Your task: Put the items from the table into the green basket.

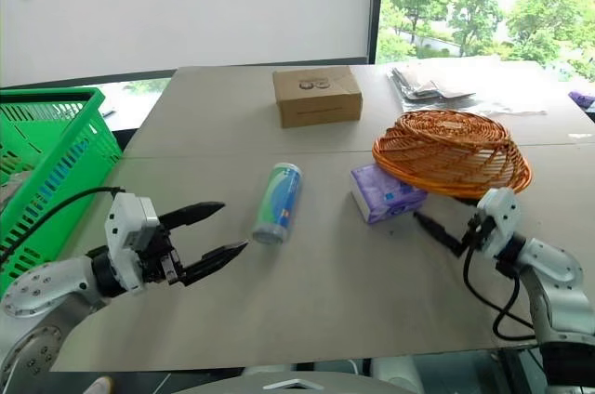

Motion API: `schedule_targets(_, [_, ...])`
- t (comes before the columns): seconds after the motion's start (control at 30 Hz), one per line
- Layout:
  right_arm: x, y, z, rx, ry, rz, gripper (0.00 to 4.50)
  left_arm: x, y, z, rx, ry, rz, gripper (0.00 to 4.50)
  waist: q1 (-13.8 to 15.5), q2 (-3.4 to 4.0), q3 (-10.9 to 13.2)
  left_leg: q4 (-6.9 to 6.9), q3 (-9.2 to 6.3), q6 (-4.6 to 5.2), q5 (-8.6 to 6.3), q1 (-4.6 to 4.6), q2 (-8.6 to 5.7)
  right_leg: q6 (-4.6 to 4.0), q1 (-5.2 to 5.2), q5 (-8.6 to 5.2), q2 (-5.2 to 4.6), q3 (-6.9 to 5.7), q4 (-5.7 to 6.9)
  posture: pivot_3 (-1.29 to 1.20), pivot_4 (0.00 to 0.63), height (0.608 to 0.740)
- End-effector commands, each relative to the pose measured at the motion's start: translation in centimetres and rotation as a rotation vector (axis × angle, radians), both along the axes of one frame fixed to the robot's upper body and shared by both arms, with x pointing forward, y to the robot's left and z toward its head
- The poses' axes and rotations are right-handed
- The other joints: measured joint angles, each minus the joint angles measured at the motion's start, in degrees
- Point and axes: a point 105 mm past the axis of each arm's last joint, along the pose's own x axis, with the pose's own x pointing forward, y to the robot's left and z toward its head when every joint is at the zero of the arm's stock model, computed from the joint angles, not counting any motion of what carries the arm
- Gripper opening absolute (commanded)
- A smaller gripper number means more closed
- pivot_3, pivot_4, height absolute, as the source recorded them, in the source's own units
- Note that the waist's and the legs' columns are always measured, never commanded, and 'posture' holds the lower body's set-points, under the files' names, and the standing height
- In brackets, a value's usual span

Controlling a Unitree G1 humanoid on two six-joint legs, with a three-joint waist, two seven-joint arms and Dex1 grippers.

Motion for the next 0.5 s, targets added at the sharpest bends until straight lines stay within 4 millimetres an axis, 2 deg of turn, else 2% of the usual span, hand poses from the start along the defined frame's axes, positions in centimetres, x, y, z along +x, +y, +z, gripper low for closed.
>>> schedule_targets(0.03, [2.2, -3.5, 3.6, 0.114, -0.134, -0.216, 4.50, 0.2, -0.9, 1.7, 0.001, -0.061, -0.034, 4.43, 0.05, -0.01, 0.00, 0.00, -0.01, 0.00, 0.00, 0.01, -0.01, -0.01, 0.01, 0.00, 0.02, 0.01, 0.00, 0.15, 0.022, 0.740])
schedule_targets(0.07, [3.1, -4.9, 4.9, 0.196, -0.171, -0.299, 4.50, 0.3, -1.2, 1.8, 0.003, -0.070, -0.044, 4.43, 0.04, -0.01, 0.00, 0.00, -0.03, 0.00, 0.00, 0.01, -0.02, -0.02, 0.01, 0.01, 0.04, 0.01, 0.01, 0.15, 0.022, 0.740])
schedule_targets(0.17, [4.7, -8.1, 7.2, 0.356, -0.224, -0.491, 4.50, 0.6, -1.9, 2.0, 0.006, -0.080, -0.059, 4.43, 0.03, 0.04, 0.03, 0.00, -0.04, 0.01, 0.01, 0.01, -0.08, -0.20, 0.01, 0.13, 0.09, 0.05, 0.05, 0.15, 0.022, 0.740])
schedule_targets(0.23, [5.5, -10.7, 7.7, 0.410, -0.218, -0.660, 4.50, 0.8, -2.4, 2.0, 0.000, -0.082, -0.066, 4.43, 0.05, 0.07, 0.04, -0.01, -0.06, 0.01, 0.01, 0.01, -0.12, -0.24, 0.01, 0.14, 0.11, 0.05, 0.08, 0.15, 0.022, 0.740])
schedule_targets(0.37, [5.7, -14.6, 5.9, 0.405, -0.118, -0.939, 4.50, 1.1, -2.8, 2.0, -0.001, -0.086, -0.065, 4.43, 0.14, 0.05, 0.04, -0.02, -0.06, 0.00, 0.01, -0.03, -0.16, -0.26, 0.02, 0.14, 0.11, 0.01, 0.05, 0.15, 0.024, 0.740])
schedule_targets(0.43, [4.9, -17.2, 4.4, 0.394, -0.046, -1.129, 4.50, 1.2, -3.0, 2.0, -0.004, -0.089, -0.062, 4.43, 0.14, 0.06, 0.04, -0.04, -0.07, 0.00, 0.01, -0.07, -0.16, -0.26, 0.01, 0.14, 0.08, 0.07, 0.02, 0.15, 0.028, 0.740])
schedule_targets(0.5, [4.3, -18.5, 3.5, 0.418, -0.001, -1.224, 4.50, 1.2, -3.1, 2.1, -0.009, -0.089, -0.062, 4.43, -0.01, 0.06, 0.04, -0.04, -0.06, 0.01, 0.01, -0.08, -0.19, -0.27, 0.01, 0.14, 0.06, 0.11, 0.00, 0.15, 0.028, 0.740])
